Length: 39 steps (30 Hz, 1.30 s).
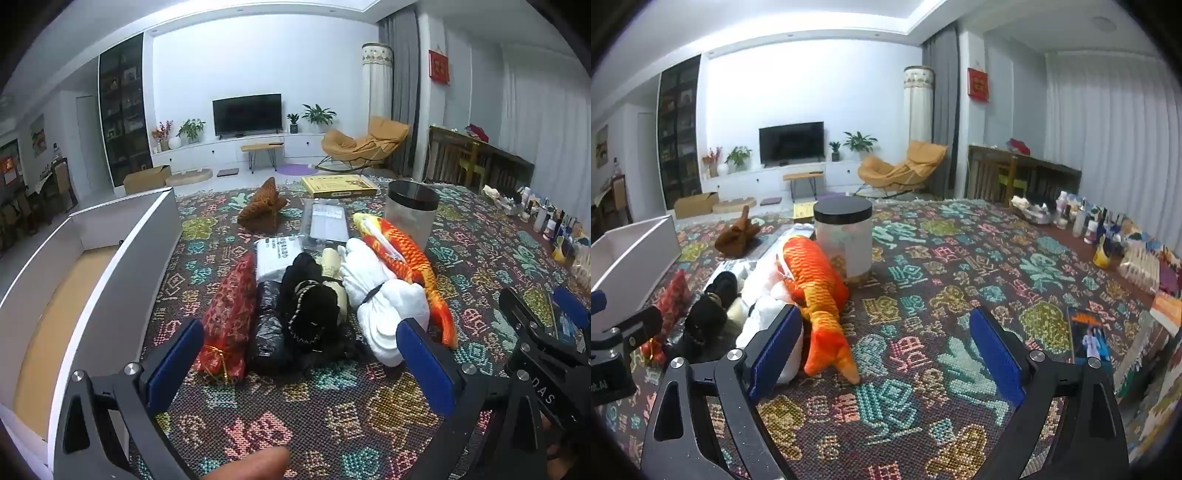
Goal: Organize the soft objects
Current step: 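Move the left tool toward the red mesh bag and black bundles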
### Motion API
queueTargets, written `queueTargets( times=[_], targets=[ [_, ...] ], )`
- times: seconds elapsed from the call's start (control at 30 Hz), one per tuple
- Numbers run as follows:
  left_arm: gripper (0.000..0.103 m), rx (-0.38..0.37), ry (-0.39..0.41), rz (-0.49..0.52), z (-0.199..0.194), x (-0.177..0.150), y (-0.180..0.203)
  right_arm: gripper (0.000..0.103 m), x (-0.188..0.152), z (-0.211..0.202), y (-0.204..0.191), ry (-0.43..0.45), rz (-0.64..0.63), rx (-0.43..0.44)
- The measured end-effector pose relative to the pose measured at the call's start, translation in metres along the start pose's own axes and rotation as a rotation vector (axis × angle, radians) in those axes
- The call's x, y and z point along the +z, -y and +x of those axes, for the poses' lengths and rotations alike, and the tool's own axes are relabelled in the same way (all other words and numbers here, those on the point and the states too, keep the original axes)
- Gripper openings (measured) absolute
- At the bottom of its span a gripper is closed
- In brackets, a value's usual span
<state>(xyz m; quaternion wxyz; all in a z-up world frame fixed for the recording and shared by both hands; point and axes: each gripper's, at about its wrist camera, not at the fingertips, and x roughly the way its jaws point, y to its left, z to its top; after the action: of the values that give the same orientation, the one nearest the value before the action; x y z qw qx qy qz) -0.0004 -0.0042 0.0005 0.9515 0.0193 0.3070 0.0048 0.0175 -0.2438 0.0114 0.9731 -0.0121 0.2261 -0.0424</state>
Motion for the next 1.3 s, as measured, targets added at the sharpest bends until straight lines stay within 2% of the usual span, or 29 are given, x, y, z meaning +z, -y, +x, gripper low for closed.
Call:
queueTargets(
  times=[0.17,0.5,0.57,0.7,1.3],
  targets=[
    [0.103,-0.01,-0.014,-0.051,0.0,-0.002,-0.012,0.094,-0.001,-0.001,0.002,-0.005,0.011,0.0],
    [0.103,0.021,-0.042,-0.008,0.003,-0.004,-0.007,0.094,0.0,-0.008,0.008,-0.015,0.028,0.001],
    [0.103,0.025,-0.047,-0.002,0.003,-0.005,-0.006,0.094,0.0,-0.001,-0.004,-0.016,-0.014,0.011],
    [0.103,0.034,-0.048,0.009,0.002,-0.007,-0.005,0.094,0.0,0.0,-0.005,-0.017,-0.016,0.01],
    [0.103,0.066,-0.071,0.023,0.005,-0.012,-0.006,0.094,0.0,-0.001,-0.004,-0.017,-0.012,0.013]
  ],
)
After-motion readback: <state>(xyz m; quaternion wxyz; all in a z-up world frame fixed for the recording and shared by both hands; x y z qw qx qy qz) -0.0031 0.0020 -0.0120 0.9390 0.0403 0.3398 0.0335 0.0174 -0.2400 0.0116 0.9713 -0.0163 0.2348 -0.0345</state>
